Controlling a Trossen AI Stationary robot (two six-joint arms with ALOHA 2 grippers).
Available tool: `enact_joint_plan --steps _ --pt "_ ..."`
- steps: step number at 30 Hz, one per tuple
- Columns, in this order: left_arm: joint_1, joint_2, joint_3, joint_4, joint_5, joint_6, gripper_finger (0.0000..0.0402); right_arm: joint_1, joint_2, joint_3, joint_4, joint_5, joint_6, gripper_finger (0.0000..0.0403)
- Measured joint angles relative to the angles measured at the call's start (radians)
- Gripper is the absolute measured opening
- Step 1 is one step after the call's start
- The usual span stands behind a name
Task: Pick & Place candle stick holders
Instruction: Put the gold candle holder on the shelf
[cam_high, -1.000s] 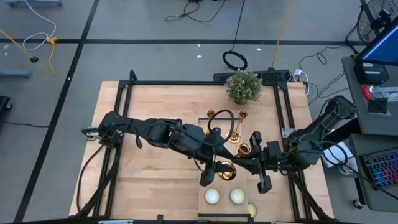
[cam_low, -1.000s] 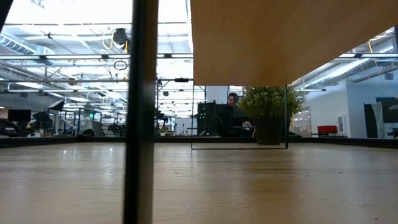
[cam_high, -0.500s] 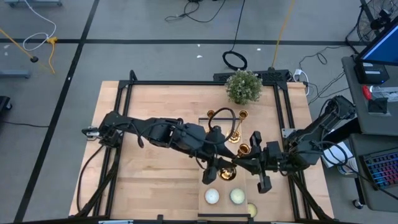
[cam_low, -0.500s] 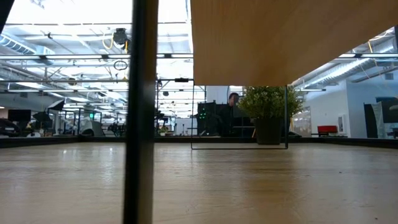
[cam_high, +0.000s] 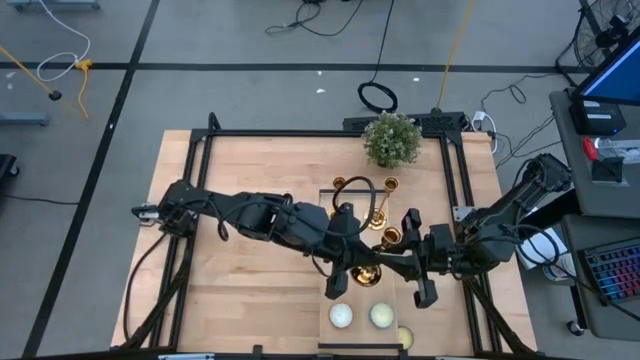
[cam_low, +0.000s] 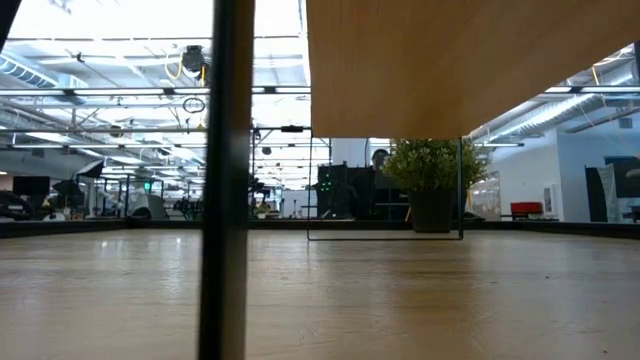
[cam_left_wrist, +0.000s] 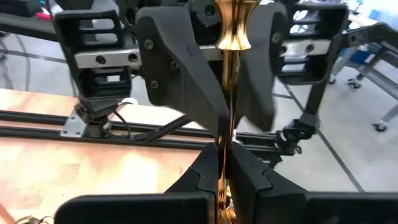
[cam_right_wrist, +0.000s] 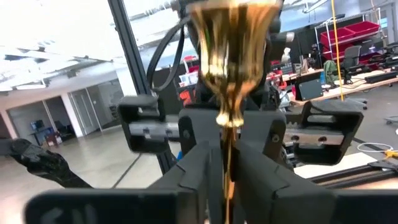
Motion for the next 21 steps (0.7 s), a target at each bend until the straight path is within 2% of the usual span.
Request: enact_joint_plan --steps 9,14,21 --pt "-0.054 0.0 0.0 -0.007 -0.159 -0.004 0.0014 0.008 -0.001 0.0 0.032 -0.007 -0.02 0.0134" --pt "-0.106 -0.023 -0.001 -0.056 -0.352 -0.032 0.0014 0.016 -0.003 0.0 0.034 -0.005 -0.03 0.0149" --pt "-0.195 -0.037 -0.001 -0.117 -0.649 -0.141 0.0014 0.037 -0.01 0.0 0.002 -0.005 -0.044 0.0147"
